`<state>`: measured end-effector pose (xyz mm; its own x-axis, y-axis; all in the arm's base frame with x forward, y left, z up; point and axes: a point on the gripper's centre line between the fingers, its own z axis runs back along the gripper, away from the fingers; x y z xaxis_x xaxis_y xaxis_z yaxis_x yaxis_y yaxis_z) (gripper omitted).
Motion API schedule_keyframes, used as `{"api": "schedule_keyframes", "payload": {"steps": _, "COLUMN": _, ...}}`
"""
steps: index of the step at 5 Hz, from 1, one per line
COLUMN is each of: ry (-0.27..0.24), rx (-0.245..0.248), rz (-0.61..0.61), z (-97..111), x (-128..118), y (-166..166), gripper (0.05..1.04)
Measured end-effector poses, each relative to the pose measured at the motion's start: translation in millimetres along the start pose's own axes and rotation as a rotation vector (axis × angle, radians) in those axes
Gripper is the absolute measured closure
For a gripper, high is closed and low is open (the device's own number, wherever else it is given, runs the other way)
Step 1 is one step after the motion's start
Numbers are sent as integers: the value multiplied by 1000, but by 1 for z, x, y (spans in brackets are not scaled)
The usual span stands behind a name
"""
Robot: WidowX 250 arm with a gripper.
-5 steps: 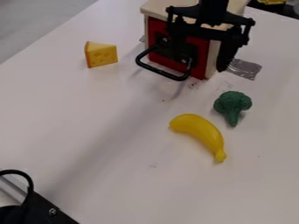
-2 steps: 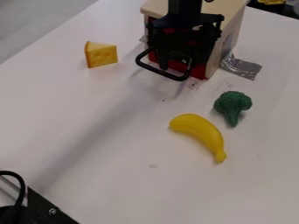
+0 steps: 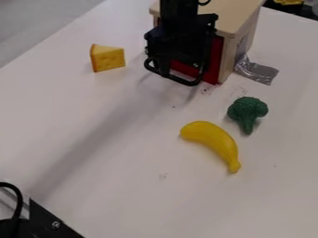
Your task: Open the drawer
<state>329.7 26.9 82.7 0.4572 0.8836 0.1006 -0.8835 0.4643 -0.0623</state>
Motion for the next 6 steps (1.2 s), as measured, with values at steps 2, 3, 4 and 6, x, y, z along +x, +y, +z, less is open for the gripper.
{"api": "schedule_keyframes", "payload": {"steps": 2, "ry": -35, "rx": 10, "rz": 94, "z": -19, "x": 10, "y": -5, "gripper": 85}}
{"api": "schedule_keyframes", "payload": {"steps": 3, "ry": -37, "rx": 35, "rz": 100, "z": -34, "x": 19, "y": -13, "gripper": 85}}
{"api": "schedule_keyframes", "payload": {"steps": 4, "ry": -15, "rx": 84, "rz": 110, "z": -51, "x": 24, "y": -14, "gripper": 85}}
{"api": "schedule_keyframes", "payload": {"steps": 6, "ry": -8, "rx": 98, "rz": 129, "z": -58, "x": 30, "y": -11, "gripper": 127}}
